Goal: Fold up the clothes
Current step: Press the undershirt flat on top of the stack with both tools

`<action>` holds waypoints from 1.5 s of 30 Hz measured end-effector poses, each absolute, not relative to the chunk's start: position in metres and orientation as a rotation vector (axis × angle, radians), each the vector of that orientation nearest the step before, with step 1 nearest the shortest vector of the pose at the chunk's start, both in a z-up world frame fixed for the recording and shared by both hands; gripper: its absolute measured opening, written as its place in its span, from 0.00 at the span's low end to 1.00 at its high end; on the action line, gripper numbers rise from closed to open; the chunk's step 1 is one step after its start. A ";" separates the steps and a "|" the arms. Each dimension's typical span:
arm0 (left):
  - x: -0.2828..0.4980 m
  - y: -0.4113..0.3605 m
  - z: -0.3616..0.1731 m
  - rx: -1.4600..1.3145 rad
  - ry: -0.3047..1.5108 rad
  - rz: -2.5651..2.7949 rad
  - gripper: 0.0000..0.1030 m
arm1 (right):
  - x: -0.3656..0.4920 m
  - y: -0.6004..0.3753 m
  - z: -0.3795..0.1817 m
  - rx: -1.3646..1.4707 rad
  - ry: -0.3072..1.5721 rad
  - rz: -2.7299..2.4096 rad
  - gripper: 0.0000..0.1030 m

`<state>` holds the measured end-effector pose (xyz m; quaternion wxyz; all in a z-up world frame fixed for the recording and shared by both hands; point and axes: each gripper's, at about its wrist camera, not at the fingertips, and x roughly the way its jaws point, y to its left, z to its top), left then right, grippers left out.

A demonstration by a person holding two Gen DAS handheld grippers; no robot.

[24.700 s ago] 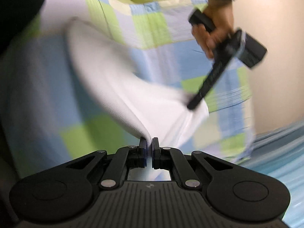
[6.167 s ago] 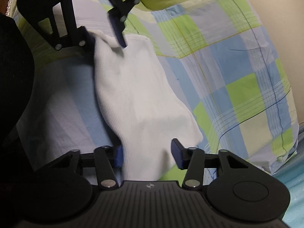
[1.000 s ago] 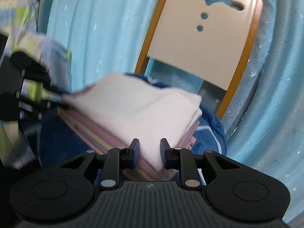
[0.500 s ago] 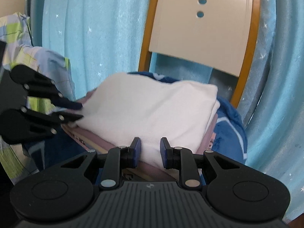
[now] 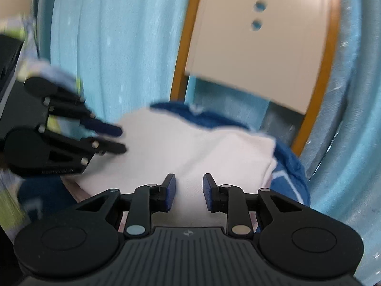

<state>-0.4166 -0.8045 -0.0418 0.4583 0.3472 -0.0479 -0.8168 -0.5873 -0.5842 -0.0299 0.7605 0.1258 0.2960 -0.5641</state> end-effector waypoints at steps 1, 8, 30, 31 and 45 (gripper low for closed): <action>-0.418 -0.807 -0.043 0.871 -0.133 -2.014 0.17 | -0.588 -0.589 -0.031 0.275 0.654 -1.225 0.26; -0.414 -0.832 -0.031 0.830 -0.117 -1.986 0.17 | -0.605 -0.624 -0.006 0.279 0.526 -1.280 0.25; -0.395 -0.853 -0.028 0.817 0.006 -1.936 0.18 | -0.653 -0.619 -0.003 0.522 0.312 -1.400 0.24; -0.393 -0.847 -0.027 0.811 0.002 -1.934 0.18 | -0.649 -0.608 0.000 0.503 0.314 -1.392 0.24; -0.381 -0.759 -0.061 0.878 -0.128 -1.912 0.19 | -0.614 -0.525 -0.023 0.442 0.423 -1.341 0.23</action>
